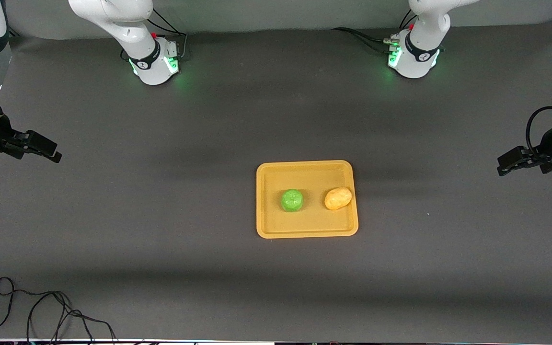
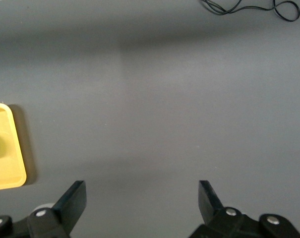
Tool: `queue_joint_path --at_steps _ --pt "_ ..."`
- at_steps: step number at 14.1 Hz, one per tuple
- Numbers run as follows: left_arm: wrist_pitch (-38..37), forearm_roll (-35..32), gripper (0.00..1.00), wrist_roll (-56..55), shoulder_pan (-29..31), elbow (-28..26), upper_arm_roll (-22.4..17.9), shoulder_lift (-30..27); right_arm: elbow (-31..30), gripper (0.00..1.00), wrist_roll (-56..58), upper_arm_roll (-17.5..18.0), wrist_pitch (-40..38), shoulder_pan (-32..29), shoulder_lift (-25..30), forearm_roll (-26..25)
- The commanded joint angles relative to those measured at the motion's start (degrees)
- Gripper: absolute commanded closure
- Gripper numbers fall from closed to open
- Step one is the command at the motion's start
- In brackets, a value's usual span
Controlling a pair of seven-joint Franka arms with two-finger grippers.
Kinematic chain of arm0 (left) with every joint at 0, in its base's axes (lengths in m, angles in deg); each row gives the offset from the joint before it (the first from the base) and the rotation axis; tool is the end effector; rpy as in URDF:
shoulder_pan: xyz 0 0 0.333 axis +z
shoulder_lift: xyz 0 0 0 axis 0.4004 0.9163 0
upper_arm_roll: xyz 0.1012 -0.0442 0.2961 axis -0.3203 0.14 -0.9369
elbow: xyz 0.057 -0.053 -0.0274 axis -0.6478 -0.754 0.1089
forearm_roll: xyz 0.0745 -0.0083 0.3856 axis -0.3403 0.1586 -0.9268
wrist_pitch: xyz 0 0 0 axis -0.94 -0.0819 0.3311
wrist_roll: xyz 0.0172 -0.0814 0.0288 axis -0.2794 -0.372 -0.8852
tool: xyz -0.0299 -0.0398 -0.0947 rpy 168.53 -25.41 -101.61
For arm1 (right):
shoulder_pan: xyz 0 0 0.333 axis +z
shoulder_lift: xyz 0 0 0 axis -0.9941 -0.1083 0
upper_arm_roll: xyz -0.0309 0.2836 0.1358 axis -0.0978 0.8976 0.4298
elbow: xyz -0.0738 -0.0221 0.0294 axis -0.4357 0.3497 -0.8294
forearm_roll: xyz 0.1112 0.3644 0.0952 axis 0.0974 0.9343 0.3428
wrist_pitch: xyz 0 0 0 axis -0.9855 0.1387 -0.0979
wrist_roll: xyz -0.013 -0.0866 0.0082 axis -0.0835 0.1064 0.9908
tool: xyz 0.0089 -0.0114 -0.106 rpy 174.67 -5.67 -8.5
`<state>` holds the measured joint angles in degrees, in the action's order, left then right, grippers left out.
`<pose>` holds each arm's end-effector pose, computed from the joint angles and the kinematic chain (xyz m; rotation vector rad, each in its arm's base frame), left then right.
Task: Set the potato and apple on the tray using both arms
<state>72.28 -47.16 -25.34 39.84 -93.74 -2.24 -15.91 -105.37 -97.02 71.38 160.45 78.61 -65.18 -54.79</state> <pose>0.5933 0.0118 0.5565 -3.1259 -0.0725 -0.0978 0.5666 -0.0033 0.6034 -3.1085 0.2206 -0.0638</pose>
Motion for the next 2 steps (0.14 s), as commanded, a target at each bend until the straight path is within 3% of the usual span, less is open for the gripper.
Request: queue_joint_path --at_steps 1,2 --pt "-0.87 0.02 0.00 0.13 -0.59 0.22 -0.35 -0.24 -0.33 0.00 2.76 0.43 -1.49 -0.36 0.90 0.46" --pt "-0.78 0.02 0.00 0.13 -0.59 0.22 -0.35 -0.24 -0.42 0.00 3.73 0.43 -1.67 -0.36 0.90 0.54"
